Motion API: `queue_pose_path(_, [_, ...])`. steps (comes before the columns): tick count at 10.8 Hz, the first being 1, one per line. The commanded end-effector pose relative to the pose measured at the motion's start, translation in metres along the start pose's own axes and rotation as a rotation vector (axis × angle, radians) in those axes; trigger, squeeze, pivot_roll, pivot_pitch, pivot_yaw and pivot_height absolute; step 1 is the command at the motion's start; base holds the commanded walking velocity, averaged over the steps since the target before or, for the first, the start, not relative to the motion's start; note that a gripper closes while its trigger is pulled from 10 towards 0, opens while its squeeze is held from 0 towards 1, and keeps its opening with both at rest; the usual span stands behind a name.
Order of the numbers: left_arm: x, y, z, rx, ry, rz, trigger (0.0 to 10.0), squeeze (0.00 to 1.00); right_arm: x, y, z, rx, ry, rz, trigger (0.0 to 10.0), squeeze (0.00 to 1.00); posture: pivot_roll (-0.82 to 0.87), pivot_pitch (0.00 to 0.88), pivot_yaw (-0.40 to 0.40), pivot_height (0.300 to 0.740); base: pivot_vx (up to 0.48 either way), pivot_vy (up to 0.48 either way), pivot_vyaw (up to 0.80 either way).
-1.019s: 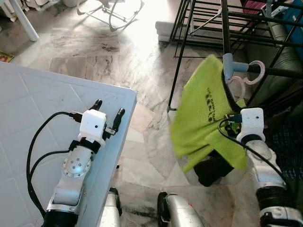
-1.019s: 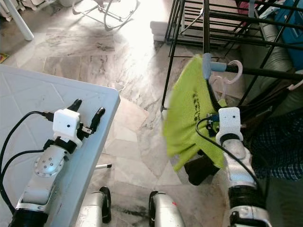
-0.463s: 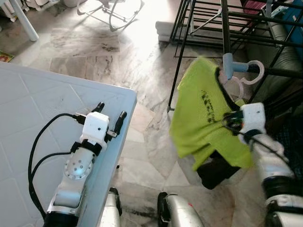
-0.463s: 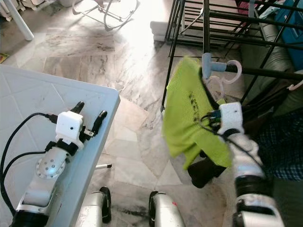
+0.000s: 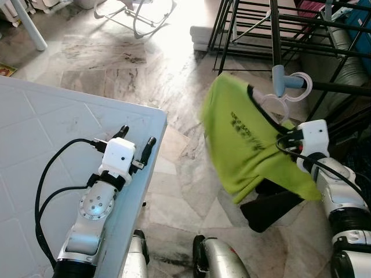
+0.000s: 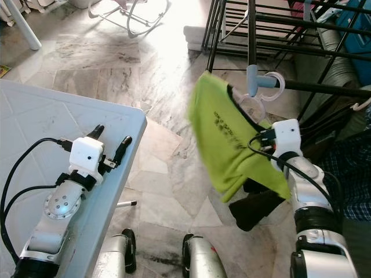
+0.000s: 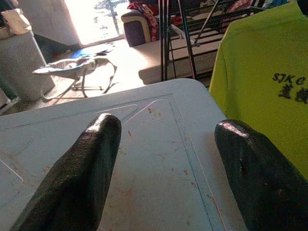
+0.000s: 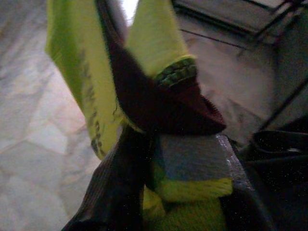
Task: Hang hanger
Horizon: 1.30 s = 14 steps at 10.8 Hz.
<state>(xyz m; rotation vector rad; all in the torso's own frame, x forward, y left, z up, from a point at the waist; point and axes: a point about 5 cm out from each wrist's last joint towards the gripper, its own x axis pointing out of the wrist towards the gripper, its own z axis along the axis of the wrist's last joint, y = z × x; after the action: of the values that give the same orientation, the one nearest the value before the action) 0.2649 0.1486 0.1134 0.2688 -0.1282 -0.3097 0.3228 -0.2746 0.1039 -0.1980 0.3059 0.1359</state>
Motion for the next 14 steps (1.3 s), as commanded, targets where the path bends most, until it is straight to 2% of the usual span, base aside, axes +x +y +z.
queue_pose_path(1, [-0.005, -0.006, -0.008, 0.003, 0.049, -0.033, 10.0, 0.0, -0.001, -0.005, -0.002, 0.002, 0.035, 0.02, 10.0, 0.0, 0.01, 0.231, -0.056, 0.74, 0.0, 0.0, 0.0])
queue_pose_path(2, [-0.005, -0.007, -0.009, 0.004, 0.052, -0.037, 10.0, 0.0, -0.001, -0.011, 0.0, -0.017, 0.04, 0.008, 10.0, 0.0, 0.0, 0.229, -0.058, 0.74, 0.0, 0.0, 0.0])
queue_pose_path(3, [-0.004, -0.008, -0.009, 0.009, 0.054, -0.043, 10.0, 0.0, -0.002, -0.017, 0.002, 0.024, 0.038, 0.017, 10.0, 1.0, 0.0, 0.234, -0.062, 0.74, 0.0, 0.0, 0.0])
queue_pose_path(6, [-0.005, -0.012, -0.01, 0.008, 0.061, -0.051, 10.0, 0.0, -0.001, -0.02, 0.005, 0.007, 0.051, 0.057, 10.0, 1.0, 0.0, 0.234, -0.063, 0.74, 0.0, 0.0, 0.0])
queue_pose_path(7, [-0.003, -0.01, -0.005, 0.013, 0.027, -0.035, 10.0, 0.0, 0.0, -0.021, 0.01, 0.001, 0.051, 0.085, 10.0, 1.0, 0.0, 0.231, -0.063, 0.74, 0.0, 0.0, 0.0])
queue_pose_path(8, [0.0, -0.006, -0.005, 0.016, 0.027, -0.022, 10.0, 0.0, 0.0, -0.021, 0.012, 0.001, 0.061, 0.116, 10.0, 0.0, 0.0, 0.23, -0.063, 0.74, 0.0, 0.0, 0.0])
queue_pose_path(10, [0.0, -0.004, -0.006, 0.011, 0.029, -0.01, 10.0, 0.0, -0.001, -0.028, 0.017, -0.022, 0.07, 0.129, 10.0, 0.0, 0.0, 0.23, -0.067, 0.74, 0.0, 0.0, 0.0])
queue_pose_path(11, [-0.002, -0.007, -0.007, 0.009, 0.036, -0.021, 10.0, 0.0, -0.002, -0.033, 0.019, -0.029, 0.074, 0.128, 8.8, 0.0, 0.0, 0.23, -0.067, 0.74, 0.0, 0.0, 0.0])
queue_pose_path(12, [-0.002, -0.009, -0.007, 0.008, 0.037, -0.026, 10.0, 0.0, -0.002, -0.034, 0.02, -0.026, 0.078, 0.144, 0.0, 0.0, 0.0, 0.228, -0.068, 0.74, 0.0, 0.0, 0.0])
queue_pose_path(14, [-0.002, -0.009, -0.008, 0.011, 0.04, -0.029, 10.0, 0.0, -0.002, -0.032, 0.017, -0.014, 0.081, 0.156, 0.0, 0.0, 0.0, 0.229, -0.064, 0.74, 0.0, 0.0, 0.0])
